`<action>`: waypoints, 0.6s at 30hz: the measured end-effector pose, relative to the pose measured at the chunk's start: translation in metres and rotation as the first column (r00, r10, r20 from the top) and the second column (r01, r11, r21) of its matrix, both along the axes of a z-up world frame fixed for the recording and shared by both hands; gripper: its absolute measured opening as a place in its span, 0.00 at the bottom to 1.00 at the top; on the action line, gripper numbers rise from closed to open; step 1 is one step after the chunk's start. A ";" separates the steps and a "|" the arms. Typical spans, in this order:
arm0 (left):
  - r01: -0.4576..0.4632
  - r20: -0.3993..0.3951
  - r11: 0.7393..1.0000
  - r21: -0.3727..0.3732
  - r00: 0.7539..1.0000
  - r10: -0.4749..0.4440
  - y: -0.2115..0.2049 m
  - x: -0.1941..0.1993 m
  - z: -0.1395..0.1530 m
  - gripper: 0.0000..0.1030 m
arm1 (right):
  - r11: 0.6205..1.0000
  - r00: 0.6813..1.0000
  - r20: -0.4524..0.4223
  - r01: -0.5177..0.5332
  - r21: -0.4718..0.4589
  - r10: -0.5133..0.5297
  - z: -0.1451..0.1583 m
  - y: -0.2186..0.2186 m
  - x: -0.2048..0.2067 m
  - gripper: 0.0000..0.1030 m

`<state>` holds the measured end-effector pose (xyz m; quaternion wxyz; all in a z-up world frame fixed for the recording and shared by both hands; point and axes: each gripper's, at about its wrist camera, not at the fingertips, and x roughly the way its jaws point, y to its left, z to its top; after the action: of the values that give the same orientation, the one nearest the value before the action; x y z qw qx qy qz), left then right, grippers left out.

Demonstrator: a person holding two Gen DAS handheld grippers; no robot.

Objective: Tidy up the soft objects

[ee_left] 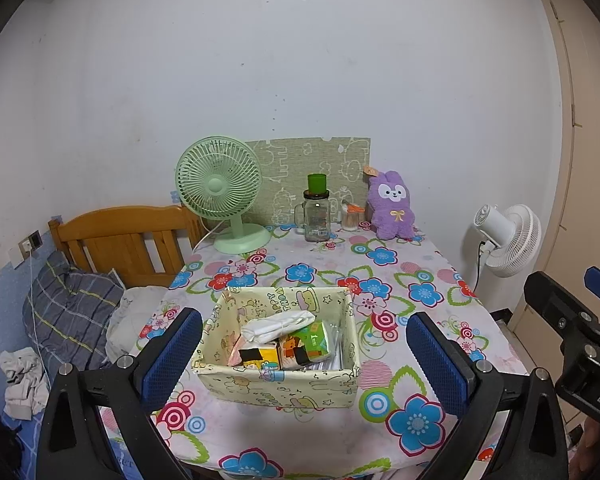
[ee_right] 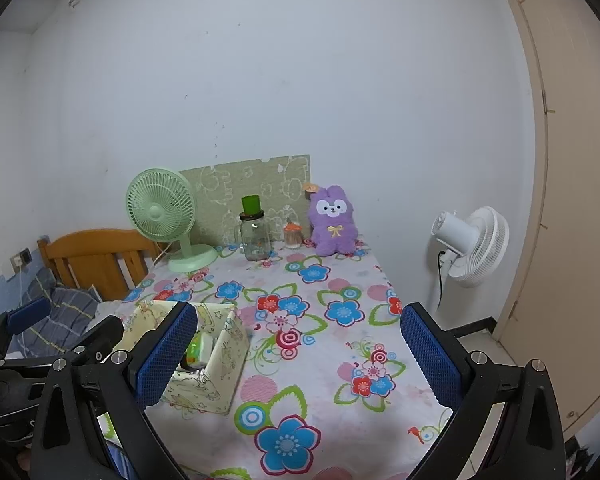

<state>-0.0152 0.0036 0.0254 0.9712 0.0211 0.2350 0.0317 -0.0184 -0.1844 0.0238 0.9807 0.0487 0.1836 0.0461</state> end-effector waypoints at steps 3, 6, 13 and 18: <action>0.000 0.001 1.000 -0.001 1.000 0.000 0.000 0.000 0.000 1.00 | 1.000 1.000 -0.003 0.001 -0.002 -0.001 0.000 0.000 0.001 1.00; -0.001 0.001 1.000 -0.003 1.000 0.001 0.000 0.000 0.000 1.00 | 1.000 1.000 -0.003 0.000 -0.002 0.000 0.000 0.000 0.001 1.00; -0.010 -0.001 1.000 -0.008 1.000 0.010 -0.001 0.003 -0.001 1.00 | 1.000 1.000 -0.005 -0.005 -0.006 0.005 -0.001 0.003 0.002 1.00; -0.018 0.002 1.000 -0.011 1.000 0.018 -0.002 0.003 -0.001 1.00 | 1.000 1.000 -0.004 -0.008 -0.008 0.008 -0.001 0.004 0.003 1.00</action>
<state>-0.0126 0.0020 0.0244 0.9712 0.0135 0.2345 0.0392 -0.0156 -0.1803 0.0227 0.9803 0.0439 0.1860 0.0493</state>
